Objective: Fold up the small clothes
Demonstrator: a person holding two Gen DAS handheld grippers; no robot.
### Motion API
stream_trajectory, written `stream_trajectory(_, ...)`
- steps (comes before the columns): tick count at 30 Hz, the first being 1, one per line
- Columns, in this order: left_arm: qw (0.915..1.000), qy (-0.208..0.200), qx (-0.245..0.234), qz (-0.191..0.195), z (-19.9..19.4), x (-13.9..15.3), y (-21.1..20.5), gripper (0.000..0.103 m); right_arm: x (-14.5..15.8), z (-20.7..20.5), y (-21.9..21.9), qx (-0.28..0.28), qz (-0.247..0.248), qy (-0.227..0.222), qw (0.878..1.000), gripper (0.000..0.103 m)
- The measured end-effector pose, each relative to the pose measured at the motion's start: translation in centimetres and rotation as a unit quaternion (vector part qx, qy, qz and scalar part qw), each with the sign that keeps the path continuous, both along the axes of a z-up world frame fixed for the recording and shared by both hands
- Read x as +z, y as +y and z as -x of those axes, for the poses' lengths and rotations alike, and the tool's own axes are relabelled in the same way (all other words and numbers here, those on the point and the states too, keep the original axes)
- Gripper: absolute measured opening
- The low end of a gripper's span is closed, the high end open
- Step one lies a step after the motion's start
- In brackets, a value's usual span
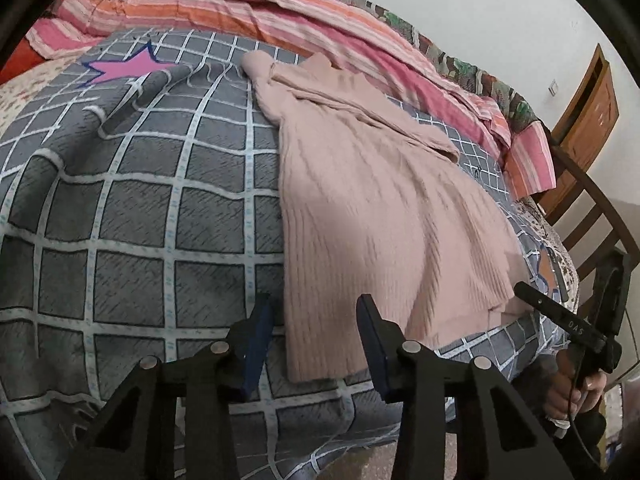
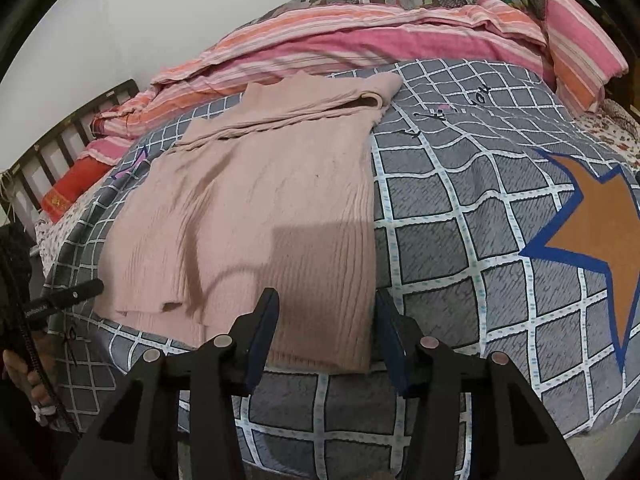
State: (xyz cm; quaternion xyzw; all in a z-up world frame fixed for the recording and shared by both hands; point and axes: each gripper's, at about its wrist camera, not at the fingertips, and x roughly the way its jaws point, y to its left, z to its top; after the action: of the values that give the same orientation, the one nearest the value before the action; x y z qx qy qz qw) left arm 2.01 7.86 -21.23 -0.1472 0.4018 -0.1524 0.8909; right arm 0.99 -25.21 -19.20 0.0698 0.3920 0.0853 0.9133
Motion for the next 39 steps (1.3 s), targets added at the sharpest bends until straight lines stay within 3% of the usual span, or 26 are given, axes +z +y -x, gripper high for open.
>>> stream_trajectory(2, 1.0, 0.004, 0.005, 0.003, -0.3, -0.2, -0.4, 0.03, -0.1, -0.3, 0.0, -0.004, -0.003, -0.002, 1.0, 0.033)
stream_trajectory(3, 1.0, 0.003, 0.009, 0.001, -0.4, -0.2, -0.5, 0.016, -0.2, -0.5, 0.0, -0.007, -0.001, -0.003, 1.0, 0.026)
stream_trajectory(4, 0.9999, 0.002, 0.01, -0.001, -0.4, -0.2, -0.6, 0.007, -0.2, -0.7, 0.1, -0.004, -0.001, -0.004, 1.0, 0.011)
stream_trajectory(6, 0.9993, -0.019, 0.031, -0.005, -0.1, 0.4, 0.4, 0.007, -0.1, -0.7, 0.4, 0.003, 0.001, -0.009, 1.0, 0.005)
stream_trajectory(9, 0.9983, -0.031, 0.048, 0.005, 0.4, 1.0, 2.3, 0.007, 1.5, 0.6, -1.0, -0.039, 0.017, -0.053, 0.998, 0.005)
stream_trajectory(12, 0.9994, -0.019, 0.03, 0.003, 0.1, 0.6, 2.4, 0.007, 0.8, 0.1, -2.6, -0.056, -0.007, -0.024, 0.998, 0.005)
stream_trajectory(14, 0.9995, -0.017, 0.024, -0.01, 0.1, 0.1, 1.8, 0.008, 0.3, -0.3, -2.1, -0.055, 0.006, -0.013, 0.998, 0.006)
stream_trajectory(16, 0.9996, -0.013, 0.023, -0.014, 0.1, -0.3, 1.4, 0.009, 0.4, -0.3, -1.4, -0.052, 0.021, -0.017, 0.998, 0.008)
stream_trajectory(20, 0.9993, -0.016, 0.028, -0.022, -0.1, -0.4, 1.3, 0.011, 0.1, -0.4, -1.6, -0.052, 0.002, -0.019, 0.998, 0.017)
stream_trajectory(28, 0.9977, -0.036, 0.035, -0.044, 0.4, -0.7, 0.7, 0.011, 0.1, -0.2, 0.1, -0.056, 0.056, -0.042, 0.996, 0.019)
stream_trajectory(39, 0.9978, -0.039, 0.03, -0.044, 0.3, -0.6, 0.7, 0.011, -0.1, -0.5, -0.1, -0.058, 0.038, -0.027, 0.997, 0.02)
